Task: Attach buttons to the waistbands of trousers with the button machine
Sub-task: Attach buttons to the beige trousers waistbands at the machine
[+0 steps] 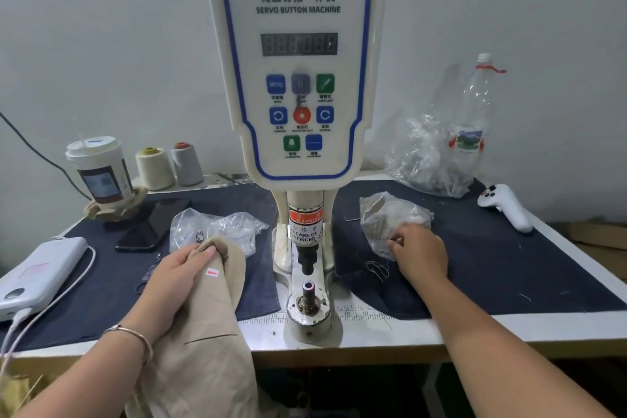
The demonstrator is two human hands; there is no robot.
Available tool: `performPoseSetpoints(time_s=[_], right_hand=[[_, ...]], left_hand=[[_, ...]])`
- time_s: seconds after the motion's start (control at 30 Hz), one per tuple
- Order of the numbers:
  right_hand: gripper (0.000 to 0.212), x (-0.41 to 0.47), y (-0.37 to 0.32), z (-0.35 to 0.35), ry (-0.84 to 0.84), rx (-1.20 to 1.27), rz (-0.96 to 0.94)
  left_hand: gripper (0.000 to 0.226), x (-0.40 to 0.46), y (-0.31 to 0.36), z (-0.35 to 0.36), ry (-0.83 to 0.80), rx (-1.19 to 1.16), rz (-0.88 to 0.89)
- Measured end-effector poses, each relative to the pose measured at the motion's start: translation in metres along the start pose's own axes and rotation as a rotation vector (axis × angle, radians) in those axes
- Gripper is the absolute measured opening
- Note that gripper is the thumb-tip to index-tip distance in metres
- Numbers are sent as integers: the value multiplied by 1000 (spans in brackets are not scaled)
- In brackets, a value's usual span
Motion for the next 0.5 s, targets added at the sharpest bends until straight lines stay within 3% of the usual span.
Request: performPoseSetpoints(time_s=[0.5], right_hand=[[12, 5, 3, 9, 35, -69, -30]], left_hand=[[17, -1, -1, 3, 62, 59, 19]])
Point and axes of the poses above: each hand's wrist, its own x-axis towards the middle knuckle, its own z-axis out of the palm, y = z × x, the point moved 2 cm from there along x, towards the middle knuckle, and after that the axes turned 12 degrees about x, right-handed, at the moved point
